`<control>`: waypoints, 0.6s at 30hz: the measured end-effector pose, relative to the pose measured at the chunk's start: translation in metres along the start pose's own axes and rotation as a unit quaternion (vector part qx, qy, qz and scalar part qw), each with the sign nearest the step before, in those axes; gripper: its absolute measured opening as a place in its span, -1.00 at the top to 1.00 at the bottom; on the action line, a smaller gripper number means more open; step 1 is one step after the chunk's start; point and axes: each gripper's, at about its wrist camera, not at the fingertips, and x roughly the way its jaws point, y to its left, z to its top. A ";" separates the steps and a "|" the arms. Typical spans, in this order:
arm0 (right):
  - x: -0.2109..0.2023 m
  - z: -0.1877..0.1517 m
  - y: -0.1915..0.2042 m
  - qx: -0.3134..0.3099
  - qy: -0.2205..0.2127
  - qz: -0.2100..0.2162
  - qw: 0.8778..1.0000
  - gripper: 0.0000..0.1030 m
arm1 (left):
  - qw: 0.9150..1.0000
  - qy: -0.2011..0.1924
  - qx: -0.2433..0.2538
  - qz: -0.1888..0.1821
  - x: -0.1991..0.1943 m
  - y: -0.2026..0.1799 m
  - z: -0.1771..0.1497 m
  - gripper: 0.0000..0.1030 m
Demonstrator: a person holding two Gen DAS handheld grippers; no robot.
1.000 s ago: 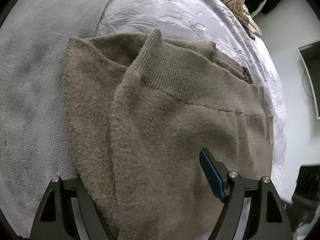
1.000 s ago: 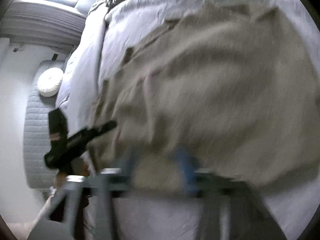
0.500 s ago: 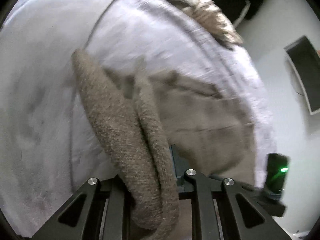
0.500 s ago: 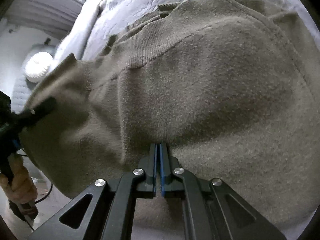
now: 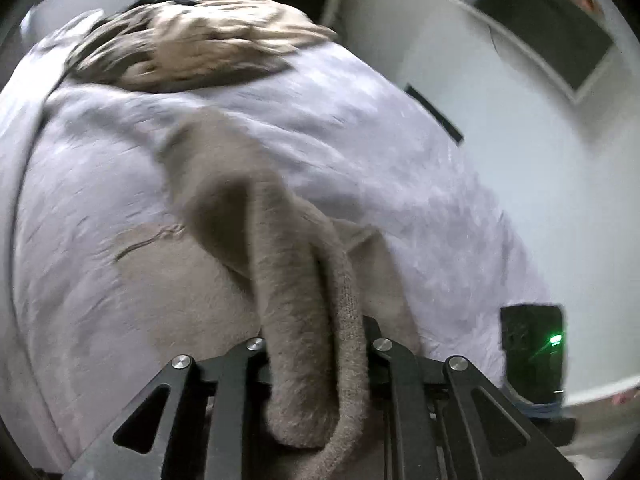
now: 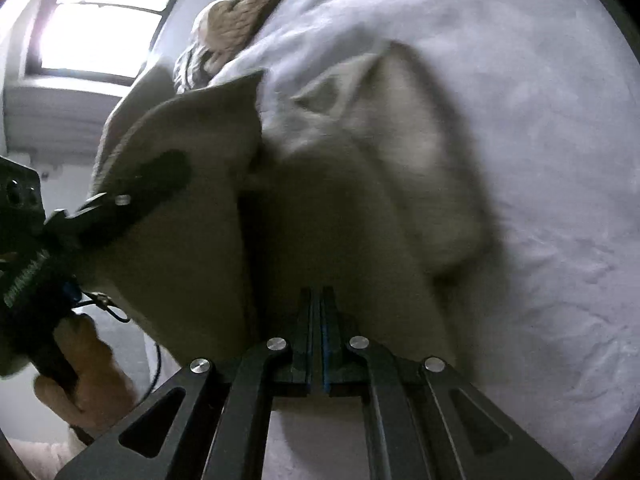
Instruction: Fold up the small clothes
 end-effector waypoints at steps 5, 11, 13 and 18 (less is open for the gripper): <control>0.004 -0.003 -0.030 0.055 0.005 0.037 0.998 0.90 | 0.997 0.041 0.059 0.043 0.058 -0.047 -0.007 0.08; 0.009 0.002 -0.027 0.069 -0.010 0.072 0.995 0.88 | 0.996 0.027 0.074 0.035 0.043 -0.057 -0.022 -0.46; 0.000 0.002 -0.030 0.091 -0.030 0.104 0.990 0.56 | 0.997 0.005 0.071 0.024 0.030 -0.056 -0.022 -0.63; -0.010 0.013 -0.043 0.148 -0.054 0.196 0.968 -0.37 | 0.999 -0.032 0.016 -0.006 -0.017 -0.026 -0.025 -0.63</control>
